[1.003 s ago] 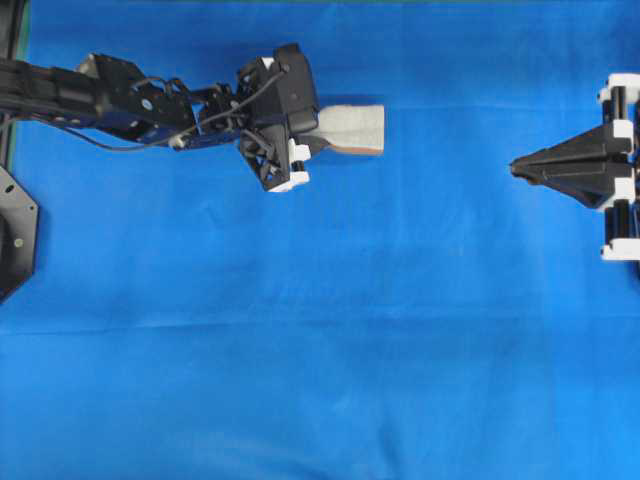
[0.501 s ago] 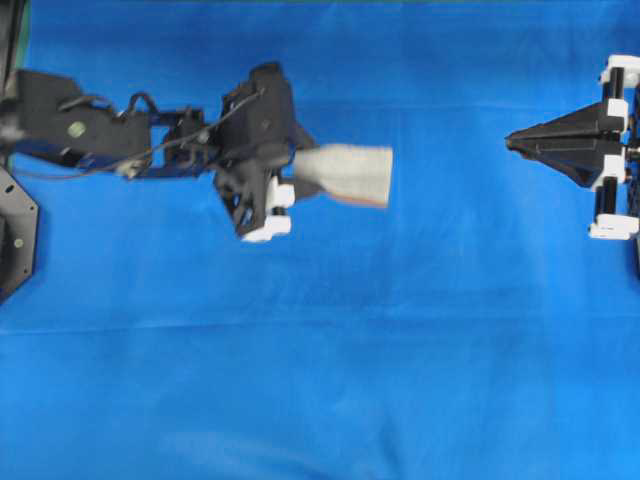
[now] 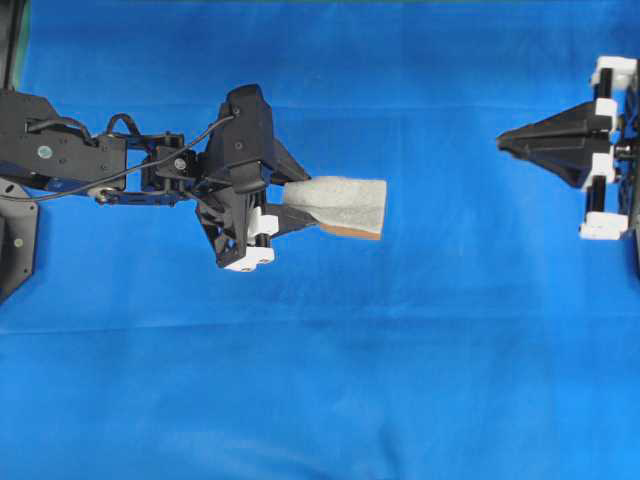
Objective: Hand over the sponge with the left arm and wipe it with the right arm.
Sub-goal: 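Move the right gripper to the sponge and grasp its right end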
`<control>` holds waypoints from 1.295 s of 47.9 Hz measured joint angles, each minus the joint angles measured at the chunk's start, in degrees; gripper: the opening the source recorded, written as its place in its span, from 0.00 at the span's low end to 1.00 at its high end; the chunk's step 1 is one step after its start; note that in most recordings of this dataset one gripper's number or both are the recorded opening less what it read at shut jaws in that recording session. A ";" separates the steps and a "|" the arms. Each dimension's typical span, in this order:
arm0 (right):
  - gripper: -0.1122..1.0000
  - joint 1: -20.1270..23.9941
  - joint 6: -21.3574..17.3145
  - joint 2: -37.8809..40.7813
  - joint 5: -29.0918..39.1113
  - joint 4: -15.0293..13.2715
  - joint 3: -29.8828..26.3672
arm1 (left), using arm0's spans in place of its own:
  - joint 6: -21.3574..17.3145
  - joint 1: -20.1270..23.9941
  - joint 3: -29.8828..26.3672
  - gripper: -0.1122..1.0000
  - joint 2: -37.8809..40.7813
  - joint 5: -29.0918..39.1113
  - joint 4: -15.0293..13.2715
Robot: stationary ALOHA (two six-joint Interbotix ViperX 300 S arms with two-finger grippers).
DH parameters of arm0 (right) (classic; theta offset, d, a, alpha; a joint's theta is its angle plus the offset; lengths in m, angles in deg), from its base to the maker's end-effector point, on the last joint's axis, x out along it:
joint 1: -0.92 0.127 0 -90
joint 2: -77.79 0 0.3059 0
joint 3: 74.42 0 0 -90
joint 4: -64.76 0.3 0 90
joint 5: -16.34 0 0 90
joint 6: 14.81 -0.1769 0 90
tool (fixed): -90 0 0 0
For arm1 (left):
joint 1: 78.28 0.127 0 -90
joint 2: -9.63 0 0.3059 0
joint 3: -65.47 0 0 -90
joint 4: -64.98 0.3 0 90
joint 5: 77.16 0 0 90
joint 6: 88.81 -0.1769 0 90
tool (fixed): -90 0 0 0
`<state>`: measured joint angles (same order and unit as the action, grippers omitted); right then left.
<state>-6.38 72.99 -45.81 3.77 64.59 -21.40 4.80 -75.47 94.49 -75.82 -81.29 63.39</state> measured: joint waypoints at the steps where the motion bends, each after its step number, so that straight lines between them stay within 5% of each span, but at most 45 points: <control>1: 0.10 0.53 0.00 0.35 0.00 0.00 -0.44 | 0.09 0.00 0.00 0.46 0.00 0.00 -0.09; 12: 0.13 4.48 -1.23 8.70 -0.35 0.09 -5.71 | 0.09 0.35 0.00 0.46 0.00 0.00 -0.09; 21: 0.61 4.92 -3.78 16.70 -0.53 0.26 -10.11 | 0.09 0.53 0.00 0.46 0.00 0.09 -0.09; 25: 0.74 4.92 -3.96 21.01 -0.53 0.18 -12.30 | 0.00 0.62 0.00 0.46 0.00 0.09 -0.09; 40: 0.75 4.92 -3.96 32.78 0.26 0.26 -20.21 | -0.09 0.62 0.00 0.46 0.00 0.09 -0.09; 62: 0.75 4.04 -4.13 39.11 2.90 0.18 -23.03 | -0.18 0.70 0.00 0.43 0.00 0.09 0.00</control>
<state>-2.33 68.86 -6.70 6.67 64.76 -44.42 4.62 -74.77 94.49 -75.82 -81.21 63.39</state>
